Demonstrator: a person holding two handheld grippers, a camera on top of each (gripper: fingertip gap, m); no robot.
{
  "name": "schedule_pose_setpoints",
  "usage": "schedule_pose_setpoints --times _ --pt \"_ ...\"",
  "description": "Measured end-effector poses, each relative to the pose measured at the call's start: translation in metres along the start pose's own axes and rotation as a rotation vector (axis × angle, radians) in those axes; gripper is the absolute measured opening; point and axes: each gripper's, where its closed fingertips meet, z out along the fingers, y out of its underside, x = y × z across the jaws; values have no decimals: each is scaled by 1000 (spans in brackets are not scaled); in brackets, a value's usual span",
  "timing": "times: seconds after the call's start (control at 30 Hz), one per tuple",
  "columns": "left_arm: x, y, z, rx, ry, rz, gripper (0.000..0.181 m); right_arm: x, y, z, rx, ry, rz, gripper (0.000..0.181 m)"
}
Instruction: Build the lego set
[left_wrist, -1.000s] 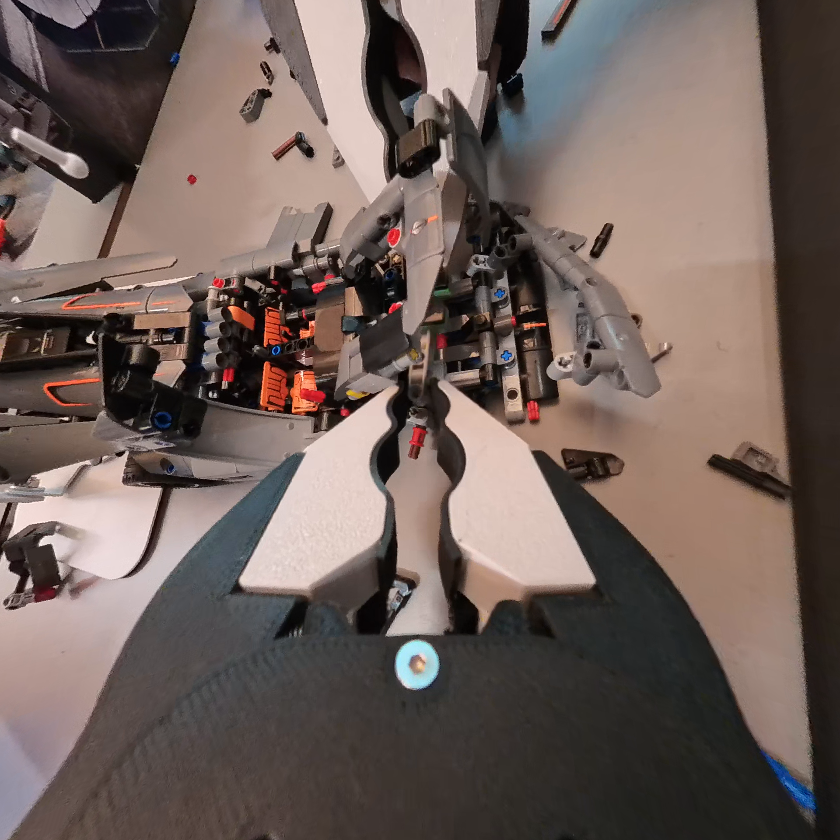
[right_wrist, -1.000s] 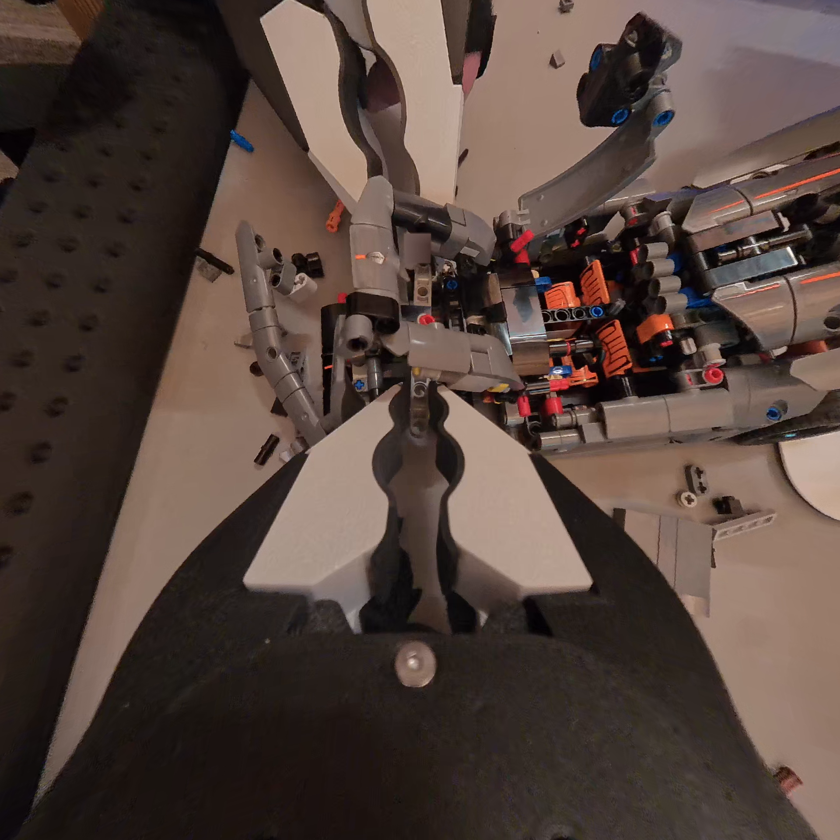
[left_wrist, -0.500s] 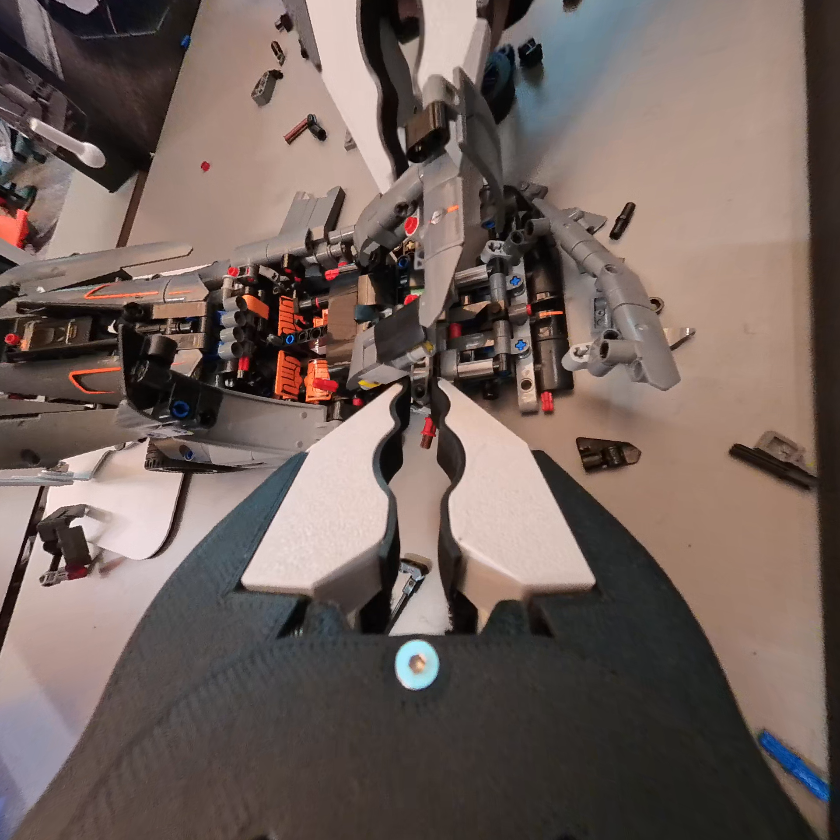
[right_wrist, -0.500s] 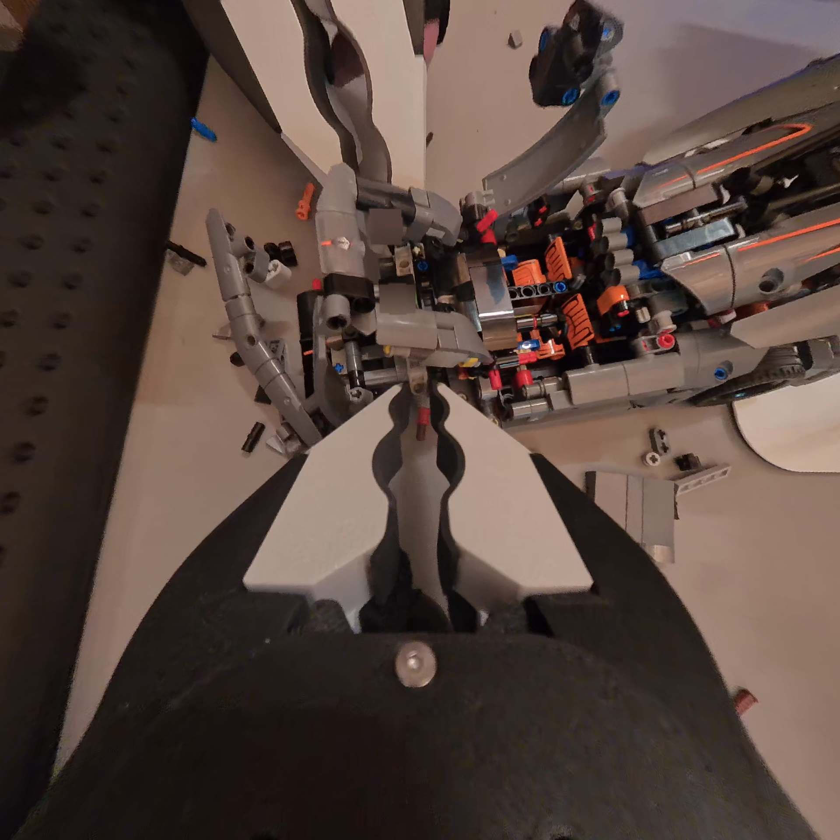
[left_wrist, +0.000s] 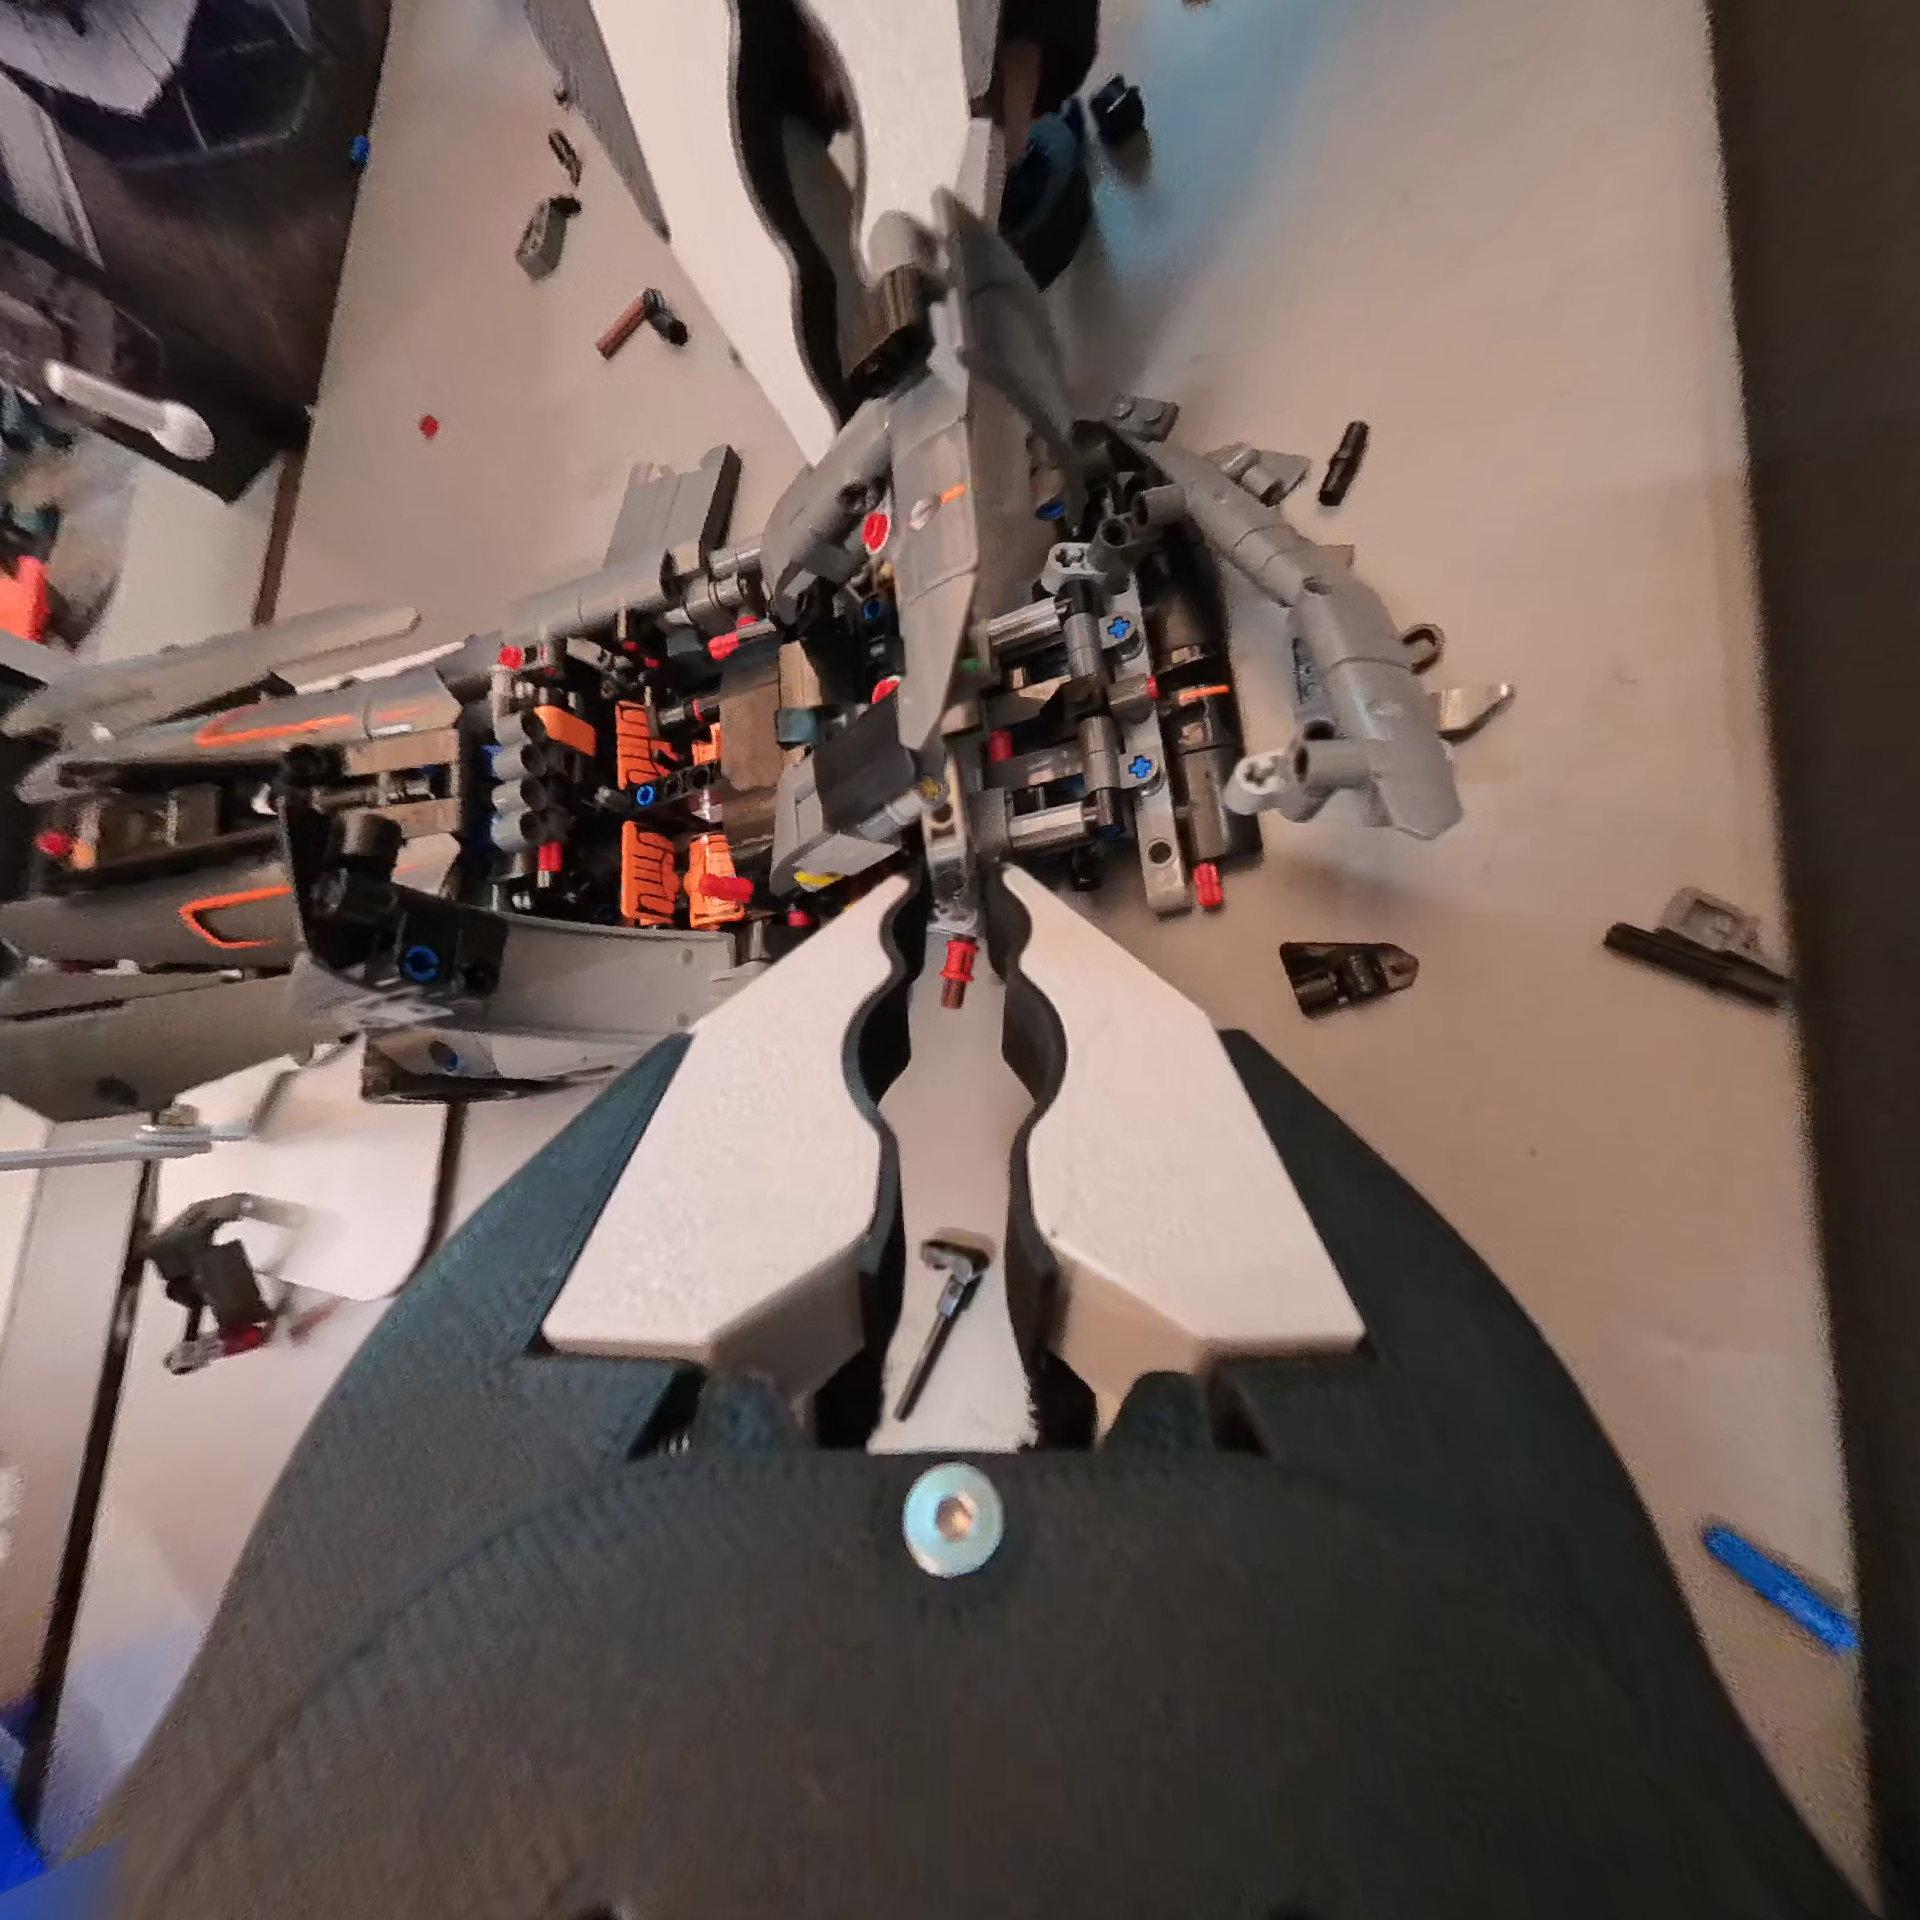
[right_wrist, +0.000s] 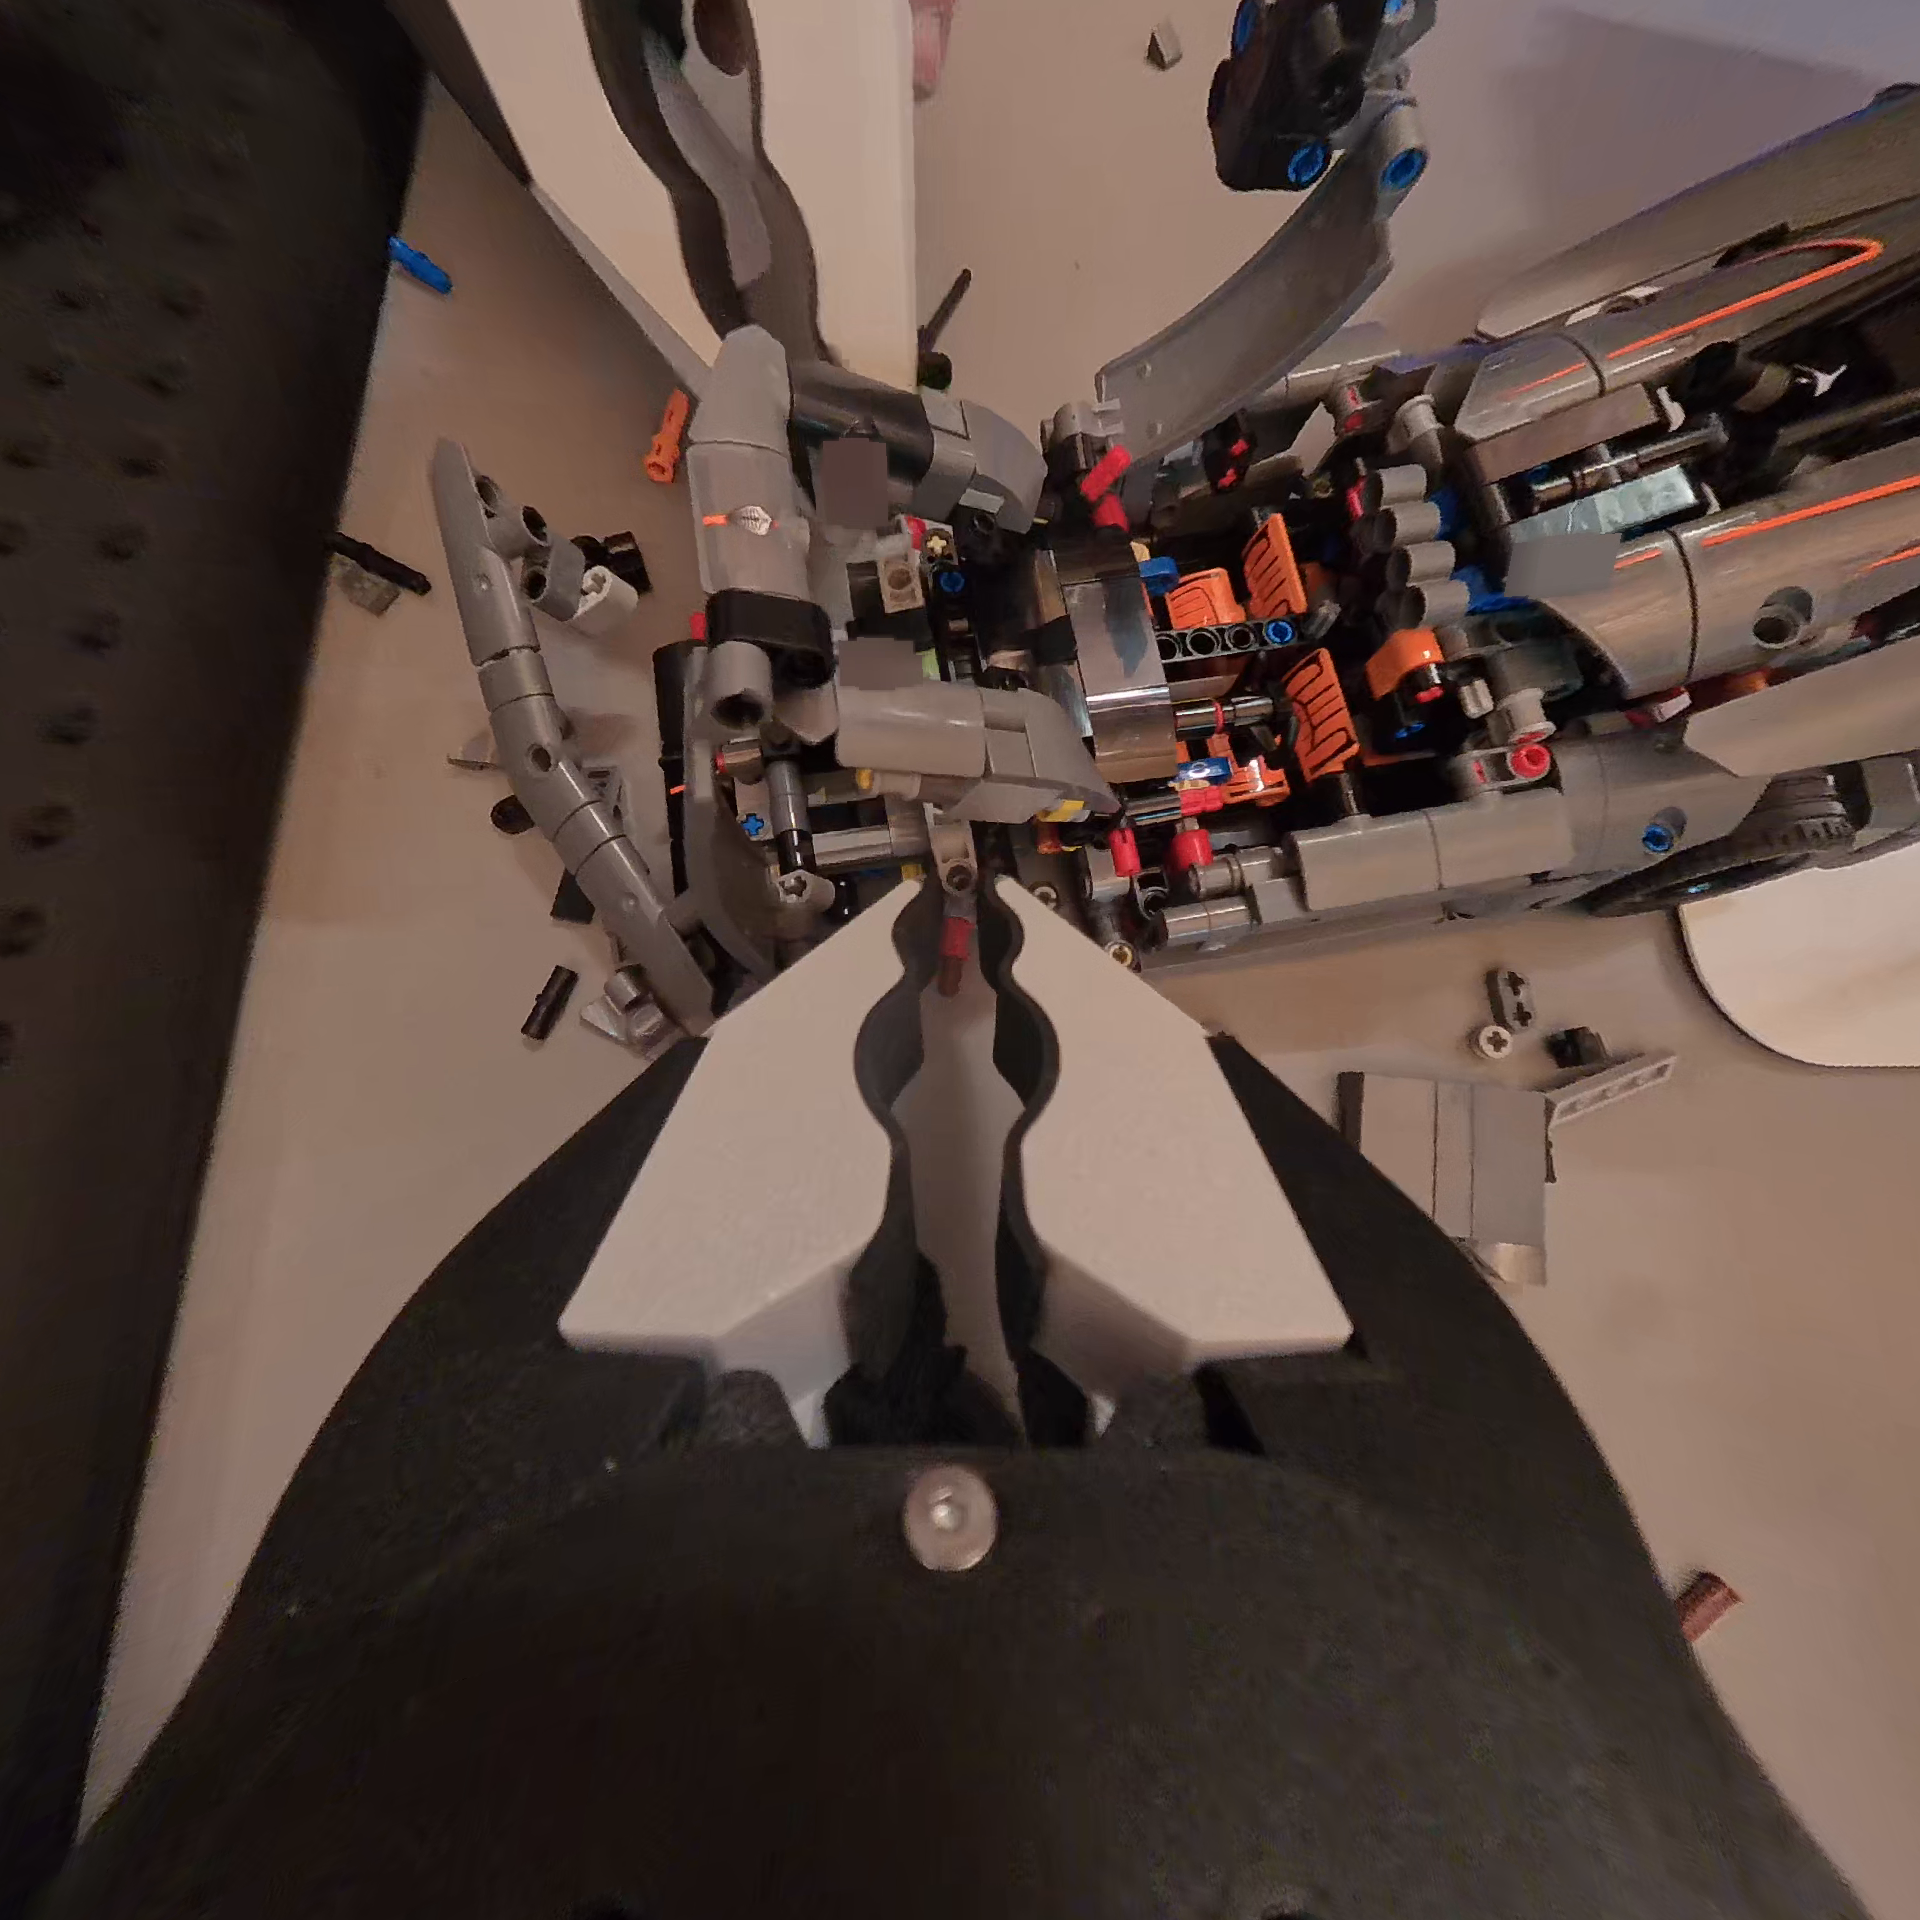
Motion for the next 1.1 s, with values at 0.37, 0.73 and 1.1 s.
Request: schedule_pose_setpoints --times 0.37,0.73,1.1 --pt "5 2 5 -32 -103 252 10 0 1 -1 1 -8 23 4" --pt "3 7 6 -32 -93 224 9 0 1 0 4 -12 26 4" --pt "3 8 7 -33 -165 351 13 1 1 0 14 -16 33 4"
